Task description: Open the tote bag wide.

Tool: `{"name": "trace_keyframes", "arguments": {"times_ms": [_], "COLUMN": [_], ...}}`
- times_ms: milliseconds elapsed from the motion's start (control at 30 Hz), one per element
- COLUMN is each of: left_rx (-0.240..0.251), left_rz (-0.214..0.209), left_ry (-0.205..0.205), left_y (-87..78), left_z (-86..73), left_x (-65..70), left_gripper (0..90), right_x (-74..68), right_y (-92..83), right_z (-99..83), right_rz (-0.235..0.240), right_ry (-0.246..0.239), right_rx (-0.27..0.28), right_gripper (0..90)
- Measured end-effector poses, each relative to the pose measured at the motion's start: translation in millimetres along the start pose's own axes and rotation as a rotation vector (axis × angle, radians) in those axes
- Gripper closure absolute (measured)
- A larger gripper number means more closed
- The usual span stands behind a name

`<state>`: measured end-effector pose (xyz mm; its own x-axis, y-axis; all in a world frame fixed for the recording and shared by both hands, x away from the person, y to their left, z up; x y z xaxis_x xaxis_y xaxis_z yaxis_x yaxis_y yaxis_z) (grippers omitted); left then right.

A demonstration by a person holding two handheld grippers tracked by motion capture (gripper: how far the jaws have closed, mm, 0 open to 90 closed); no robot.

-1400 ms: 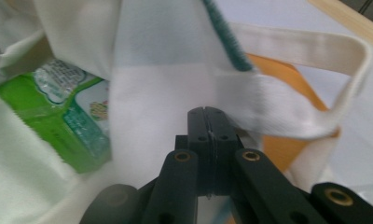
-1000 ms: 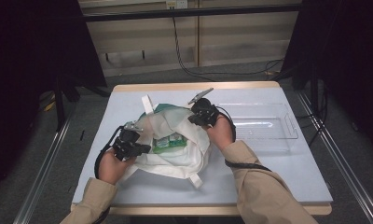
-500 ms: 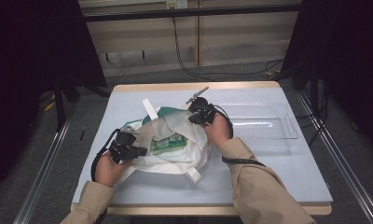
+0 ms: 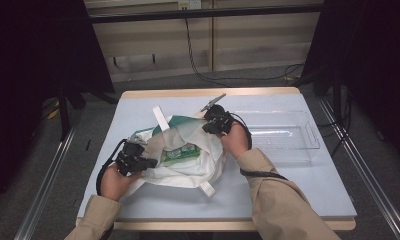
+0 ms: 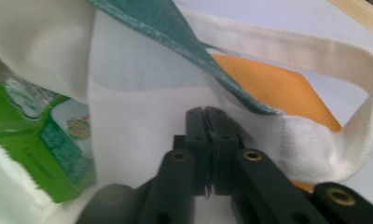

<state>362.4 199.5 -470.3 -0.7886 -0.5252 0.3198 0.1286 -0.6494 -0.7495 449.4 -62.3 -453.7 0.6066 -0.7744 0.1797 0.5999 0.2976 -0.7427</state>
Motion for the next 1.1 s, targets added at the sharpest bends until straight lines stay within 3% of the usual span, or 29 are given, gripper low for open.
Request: {"name": "trace_keyframes", "arguments": {"times_ms": [300, 500, 733, 1100], "left_rx": [0.008, 0.013, 0.022, 0.020], "left_rz": [0.011, 0.020, 0.031, 0.015], "left_ry": [0.008, 0.006, 0.006, -0.002], "left_y": [2.2, 2.5, 2.4, 2.7], "left_z": [5.2, 7.7, 8.6, 9.8], "left_x": [2.3, 3.4, 3.6, 2.9], "left_gripper": [89.4, 89.4, 89.1, 89.2], "right_x": [-18.0, -34.4, -51.9, -70.2], "right_y": [-23.9, -36.2, -37.5, -34.3], "right_z": [-1.4, -8.7, -14.4, -12.1], "right_rz": [0.045, 0.091, 0.156, 0.191], "right_ry": [-0.029, -0.080, -0.106, -0.162], "right_rx": [0.071, 0.091, 0.105, 0.102], "right_gripper": [69.4, 64.6, 59.0, 54.0]}}
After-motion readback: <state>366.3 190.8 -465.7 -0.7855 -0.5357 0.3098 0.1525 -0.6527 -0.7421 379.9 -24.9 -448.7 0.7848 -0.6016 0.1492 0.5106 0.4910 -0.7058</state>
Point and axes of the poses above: each handheld gripper's, and its own axes: y roughly forward along the jaws, z roughly out of its top, x roughly to its right, the point moved 4 cm from there along y, roughly forward along the jaws, and after that the axes turned 13 degrees about -z, right-handed, at the moved point
